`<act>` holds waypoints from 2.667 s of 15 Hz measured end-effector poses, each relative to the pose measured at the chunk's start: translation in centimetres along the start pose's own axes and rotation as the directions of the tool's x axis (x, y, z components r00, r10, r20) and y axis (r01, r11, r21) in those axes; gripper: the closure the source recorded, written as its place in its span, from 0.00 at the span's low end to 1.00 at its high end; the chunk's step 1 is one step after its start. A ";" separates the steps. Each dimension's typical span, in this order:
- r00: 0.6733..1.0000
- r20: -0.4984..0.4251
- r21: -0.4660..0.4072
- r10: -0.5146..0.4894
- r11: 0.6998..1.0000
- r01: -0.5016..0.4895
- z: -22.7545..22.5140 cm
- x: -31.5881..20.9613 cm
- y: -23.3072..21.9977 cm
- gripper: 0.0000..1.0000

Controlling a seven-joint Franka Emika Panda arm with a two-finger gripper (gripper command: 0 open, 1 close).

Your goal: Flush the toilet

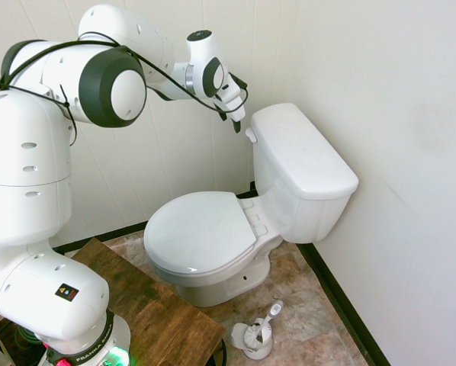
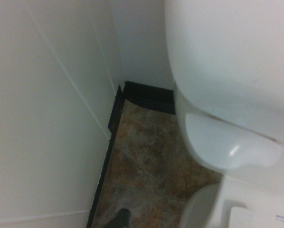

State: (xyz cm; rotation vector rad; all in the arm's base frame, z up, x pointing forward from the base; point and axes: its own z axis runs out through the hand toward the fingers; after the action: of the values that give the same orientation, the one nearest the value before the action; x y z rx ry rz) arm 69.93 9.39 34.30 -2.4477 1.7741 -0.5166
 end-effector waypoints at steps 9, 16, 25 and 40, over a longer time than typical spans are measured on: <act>0.997 -0.032 0.000 0.068 0.998 -0.068 1.6 2.5 -2.8 1.00; 0.994 -0.020 -0.024 0.105 0.994 -0.106 3.1 3.4 -2.9 1.00; 0.992 -0.010 -0.047 0.127 0.991 -0.127 4.5 4.1 -2.3 1.00; 0.992 -0.007 -0.055 0.126 0.991 -0.126 6.9 4.2 -1.7 1.00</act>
State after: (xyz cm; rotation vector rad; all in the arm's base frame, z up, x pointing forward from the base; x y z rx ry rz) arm 74.80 5.11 29.18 -2.3501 1.9539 -0.4674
